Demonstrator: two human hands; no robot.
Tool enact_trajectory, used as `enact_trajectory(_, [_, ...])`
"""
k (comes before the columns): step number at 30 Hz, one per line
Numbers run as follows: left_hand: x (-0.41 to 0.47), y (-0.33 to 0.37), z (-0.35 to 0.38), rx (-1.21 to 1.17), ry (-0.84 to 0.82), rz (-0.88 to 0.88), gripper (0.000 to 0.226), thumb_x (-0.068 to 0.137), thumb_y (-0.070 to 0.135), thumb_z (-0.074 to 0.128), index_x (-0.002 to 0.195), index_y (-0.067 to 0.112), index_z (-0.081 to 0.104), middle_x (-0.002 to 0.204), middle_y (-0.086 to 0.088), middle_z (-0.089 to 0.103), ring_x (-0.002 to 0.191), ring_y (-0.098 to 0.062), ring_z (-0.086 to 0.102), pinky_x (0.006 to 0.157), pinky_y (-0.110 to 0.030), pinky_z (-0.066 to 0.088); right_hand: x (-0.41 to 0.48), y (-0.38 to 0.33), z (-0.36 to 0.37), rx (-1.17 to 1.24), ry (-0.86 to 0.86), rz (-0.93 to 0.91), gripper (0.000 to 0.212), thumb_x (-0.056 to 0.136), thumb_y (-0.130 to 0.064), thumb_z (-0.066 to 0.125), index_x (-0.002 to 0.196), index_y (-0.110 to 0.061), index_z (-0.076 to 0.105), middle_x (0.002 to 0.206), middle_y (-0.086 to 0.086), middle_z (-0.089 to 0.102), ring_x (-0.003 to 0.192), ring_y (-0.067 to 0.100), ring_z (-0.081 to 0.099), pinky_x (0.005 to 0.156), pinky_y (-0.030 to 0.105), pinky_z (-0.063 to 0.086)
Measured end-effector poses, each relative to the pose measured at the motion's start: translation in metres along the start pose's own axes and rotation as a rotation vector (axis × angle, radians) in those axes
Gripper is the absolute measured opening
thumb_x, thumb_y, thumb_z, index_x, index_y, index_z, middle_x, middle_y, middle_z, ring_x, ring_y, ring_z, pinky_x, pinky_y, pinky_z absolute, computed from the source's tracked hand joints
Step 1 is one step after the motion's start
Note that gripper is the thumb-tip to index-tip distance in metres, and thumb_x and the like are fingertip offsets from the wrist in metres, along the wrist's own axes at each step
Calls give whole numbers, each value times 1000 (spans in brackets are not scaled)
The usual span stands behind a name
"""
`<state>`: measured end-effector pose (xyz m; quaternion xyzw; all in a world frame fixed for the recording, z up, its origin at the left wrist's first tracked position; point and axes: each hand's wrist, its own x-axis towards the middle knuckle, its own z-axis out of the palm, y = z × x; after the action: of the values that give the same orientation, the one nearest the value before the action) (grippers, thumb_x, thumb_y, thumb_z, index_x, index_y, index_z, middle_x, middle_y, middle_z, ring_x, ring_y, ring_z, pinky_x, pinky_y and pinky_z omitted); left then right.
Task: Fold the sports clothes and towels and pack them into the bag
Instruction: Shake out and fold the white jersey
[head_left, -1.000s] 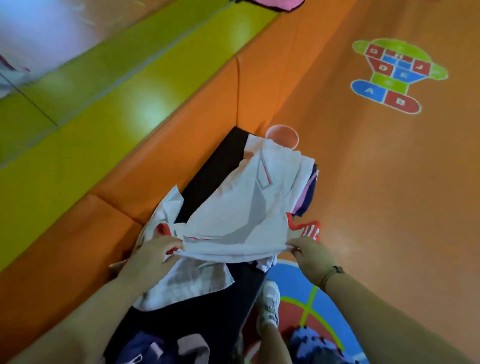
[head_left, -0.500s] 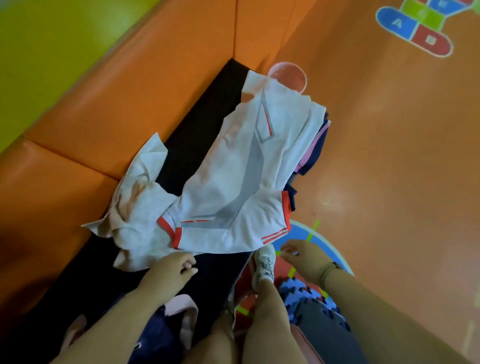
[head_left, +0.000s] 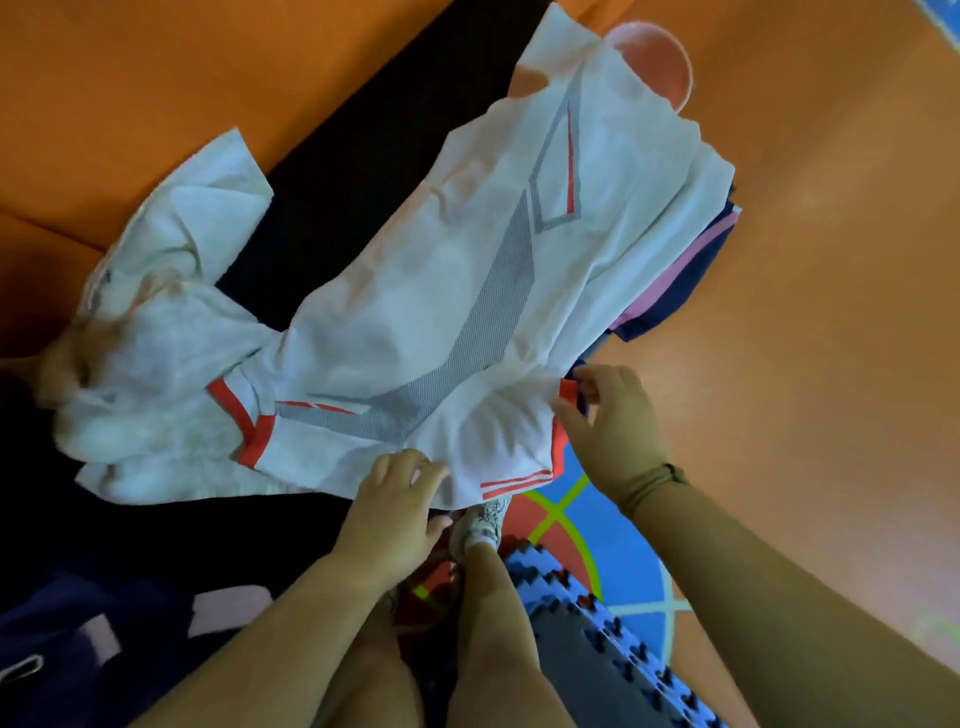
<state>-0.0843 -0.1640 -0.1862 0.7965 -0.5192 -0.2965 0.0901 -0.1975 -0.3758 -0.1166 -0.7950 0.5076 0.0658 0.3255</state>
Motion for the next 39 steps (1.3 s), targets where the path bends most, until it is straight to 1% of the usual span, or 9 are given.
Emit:
enact_trajectory(4, [4, 2, 25, 191, -39, -7, 80, 50, 45, 86, 115, 17, 50, 111, -13, 56, 100, -36, 56, 80, -43, 48, 32, 2, 14, -130, -145, -65, 42, 84, -34, 64, 117, -9, 55, 108, 10, 51, 103, 27, 48, 83, 28, 35])
enact_trajectory(9, [11, 0, 34, 233, -6, -34, 74, 44, 44, 88, 105, 15, 59, 103, -14, 56, 92, -37, 57, 76, -45, 49, 45, -1, 19, -124, -256, 8, 36, 92, -35, 53, 114, -6, 53, 96, 6, 55, 88, 26, 53, 70, 27, 36])
enact_trajectory(16, [3, 7, 50, 199, 73, -112, 65, 61, 33, 79, 114, 19, 45, 114, -11, 40, 104, -42, 53, 84, -49, 45, 39, -2, 21, -123, -357, 61, 19, 92, -29, 54, 89, -12, 46, 71, 0, 50, 68, 23, 47, 57, 30, 31])
enact_trajectory(19, [9, 19, 51, 209, 98, -225, 64, 53, 36, 81, 110, 20, 55, 111, -12, 43, 103, -39, 45, 83, -48, 45, 35, 0, 20, -44, -388, 85, 15, 91, -25, 54, 91, -10, 52, 75, 5, 59, 61, 14, 49, 49, 24, 32])
enact_trajectory(22, [19, 25, 52, 226, 127, -289, 62, 47, 36, 83, 103, 21, 60, 106, -12, 42, 97, -36, 42, 78, -45, 42, 35, 3, 14, -18, -385, 73, 15, 90, -23, 57, 88, -9, 52, 67, 1, 54, 56, 12, 44, 49, 23, 30])
enact_trajectory(27, [10, 23, 60, 269, 219, -239, 57, 55, 33, 80, 107, 22, 60, 105, -13, 46, 98, -37, 42, 79, -48, 42, 37, 5, 10, 57, -374, 96, 16, 87, -22, 63, 89, -9, 53, 69, 2, 53, 60, 16, 47, 53, 23, 36])
enact_trajectory(33, [12, 21, 51, 242, 232, -212, 33, 63, 22, 75, 95, 23, 66, 97, -11, 60, 89, -37, 51, 71, -41, 44, 36, 1, 10, 37, -378, 95, 17, 86, -25, 64, 96, -13, 56, 77, 2, 57, 67, 17, 52, 59, 25, 46])
enact_trajectory(36, [1, 15, 40, 118, 224, -80, 21, 67, 22, 74, 86, 19, 64, 94, -7, 60, 87, -35, 56, 70, -41, 45, 34, -3, 8, -30, -401, 86, 16, 88, -27, 60, 96, -14, 57, 75, -1, 55, 63, 13, 50, 55, 22, 42])
enact_trajectory(39, [-11, 5, 25, -122, 145, -43, 14, 81, 27, 56, 87, 17, 64, 93, 0, 62, 87, -26, 57, 73, -39, 50, 36, -15, 3, -31, -421, 125, 14, 88, -23, 61, 95, -12, 56, 73, 1, 54, 60, 15, 49, 53, 24, 43])
